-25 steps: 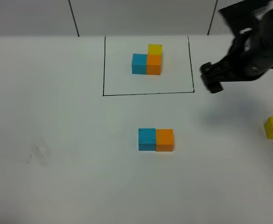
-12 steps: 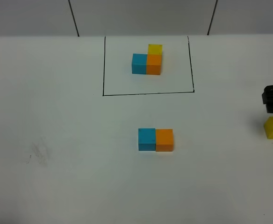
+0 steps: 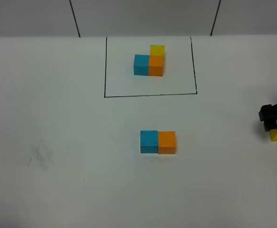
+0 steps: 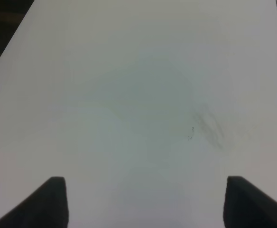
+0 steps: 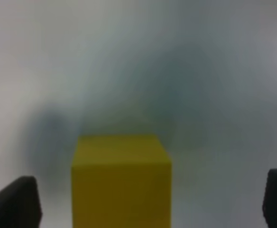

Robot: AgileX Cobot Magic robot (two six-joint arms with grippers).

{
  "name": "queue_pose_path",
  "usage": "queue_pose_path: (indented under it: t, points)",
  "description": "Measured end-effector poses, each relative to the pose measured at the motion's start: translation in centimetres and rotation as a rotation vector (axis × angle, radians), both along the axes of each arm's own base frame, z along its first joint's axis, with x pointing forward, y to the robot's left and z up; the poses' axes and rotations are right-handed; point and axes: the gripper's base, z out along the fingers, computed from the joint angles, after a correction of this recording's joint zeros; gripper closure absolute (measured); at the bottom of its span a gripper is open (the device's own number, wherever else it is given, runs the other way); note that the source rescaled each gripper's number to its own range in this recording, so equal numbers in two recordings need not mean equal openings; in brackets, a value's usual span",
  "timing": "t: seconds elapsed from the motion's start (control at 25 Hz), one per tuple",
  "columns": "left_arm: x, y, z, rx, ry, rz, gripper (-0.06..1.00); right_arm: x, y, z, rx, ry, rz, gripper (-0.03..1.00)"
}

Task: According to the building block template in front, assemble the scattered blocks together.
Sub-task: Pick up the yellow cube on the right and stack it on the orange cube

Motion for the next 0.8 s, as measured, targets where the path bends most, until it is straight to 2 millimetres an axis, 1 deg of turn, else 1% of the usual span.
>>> queue_pose_path:
  t: [0.2,0.24,0.32,0.36,0.44,0.48,0.52,0.56,0.72,0.8]
  points:
    - [0.0,0.0,0.0,0.0,0.0,0.0,0.4,0.6,0.1,-1.7,0.011,-0.001,0.008,0.08]
    - [0.0,0.0,0.0,0.0,0.0,0.0,0.4,0.6,0.2,-1.9,0.014,-0.001,0.009,0.1]
    - [0.0,0.0,0.0,0.0,0.0,0.0,0.4,0.7,0.2,-2.2,0.021,0.002,0.009,0.16]
    - [0.0,0.0,0.0,0.0,0.0,0.0,0.4,0.7,0.2,-2.4,0.023,0.005,0.009,0.22]
    - [0.0,0.0,0.0,0.0,0.0,0.0,0.4,0.7,0.2,-2.5,0.024,0.006,0.01,0.42]
    - [0.0,0.0,0.0,0.0,0.0,0.0,0.4,0.7,0.3,-2.5,0.026,0.006,0.008,0.57]
    - [0.0,0.0,0.0,0.0,0.0,0.0,0.4,0.7,0.3,-2.5,0.027,0.007,0.006,0.75]
    - [0.0,0.0,0.0,0.0,0.0,0.0,0.4,0.7,0.3,-2.5,0.029,0.009,0.004,0.79]
    - [0.0,0.0,0.0,0.0,0.0,0.0,0.4,0.5,0.2,-2.0,0.027,0.016,0.0,0.79]
    - [0.0,0.0,0.0,0.0,0.0,0.0,0.4,0.2,0.5,-0.6,0.035,-0.006,-0.009,0.79]
